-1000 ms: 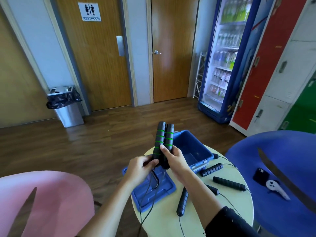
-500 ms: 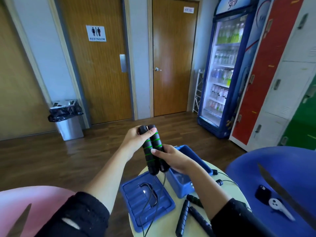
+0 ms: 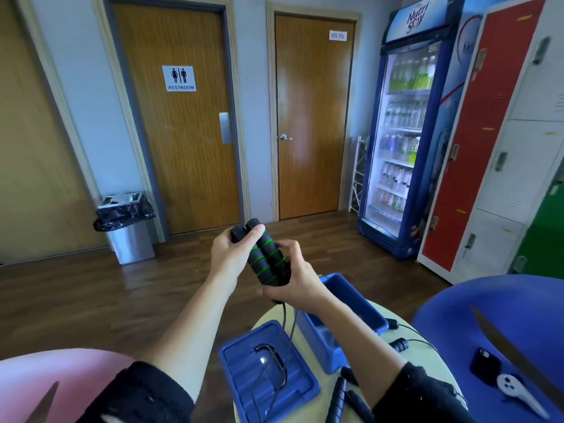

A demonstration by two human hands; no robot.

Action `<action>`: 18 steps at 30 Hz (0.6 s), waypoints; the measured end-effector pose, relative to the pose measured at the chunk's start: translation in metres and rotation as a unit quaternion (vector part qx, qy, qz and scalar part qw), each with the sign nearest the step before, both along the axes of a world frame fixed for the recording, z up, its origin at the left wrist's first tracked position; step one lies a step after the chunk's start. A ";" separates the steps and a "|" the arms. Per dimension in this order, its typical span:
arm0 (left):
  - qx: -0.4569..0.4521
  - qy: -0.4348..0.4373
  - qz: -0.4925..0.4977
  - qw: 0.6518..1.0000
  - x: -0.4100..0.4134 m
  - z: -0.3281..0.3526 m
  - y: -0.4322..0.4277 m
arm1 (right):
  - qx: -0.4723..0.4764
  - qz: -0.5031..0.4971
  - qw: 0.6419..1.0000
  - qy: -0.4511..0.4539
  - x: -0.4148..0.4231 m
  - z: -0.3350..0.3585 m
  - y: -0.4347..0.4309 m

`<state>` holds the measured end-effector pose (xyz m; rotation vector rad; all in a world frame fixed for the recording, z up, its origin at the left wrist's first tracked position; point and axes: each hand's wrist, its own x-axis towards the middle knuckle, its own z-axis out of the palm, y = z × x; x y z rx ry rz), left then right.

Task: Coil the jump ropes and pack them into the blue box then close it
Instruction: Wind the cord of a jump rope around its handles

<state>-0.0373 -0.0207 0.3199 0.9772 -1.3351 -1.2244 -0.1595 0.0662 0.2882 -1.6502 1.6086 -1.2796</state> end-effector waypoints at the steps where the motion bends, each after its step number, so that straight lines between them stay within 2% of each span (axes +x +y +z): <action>1: 0.001 -0.013 -0.009 1.000 0.002 0.002 -0.002 | 0.004 0.004 1.000 -0.001 -0.002 0.004 -0.003; 3: -0.012 -0.075 -0.017 0.997 0.006 0.006 -0.004 | 0.032 0.021 0.999 -0.020 -0.009 0.014 -0.008; 5: -0.086 -0.180 -0.010 0.980 0.013 0.013 -0.006 | 0.084 0.052 0.994 -0.048 -0.021 0.029 -0.013; 7: -0.224 -0.288 -0.034 0.931 0.022 0.023 -0.007 | 0.147 0.088 0.985 -0.034 -0.035 0.049 -0.017; 9: -0.309 -0.373 -0.114 0.867 0.030 0.036 -0.006 | 0.208 0.127 0.970 0.007 -0.046 0.071 -0.022; 11: -0.316 -0.444 -0.178 0.819 0.034 0.048 -0.004 | 0.261 0.167 0.949 0.058 -0.052 0.090 -0.028; 14: -0.356 -0.553 -0.181 0.731 0.032 0.053 -0.001 | 0.331 0.208 0.911 0.133 -0.049 0.112 -0.039; 15: -0.368 -0.564 -0.181 0.717 0.031 0.051 -0.002 | 0.348 0.216 0.900 0.150 -0.045 0.119 -0.041; 16: -0.365 -0.553 -0.190 0.725 0.031 0.048 -0.002 | 0.364 0.219 0.891 0.163 -0.041 0.125 -0.044; 18: -0.331 -0.506 -0.208 0.769 0.033 0.041 -0.002 | 0.383 0.219 0.880 0.176 -0.034 0.133 -0.049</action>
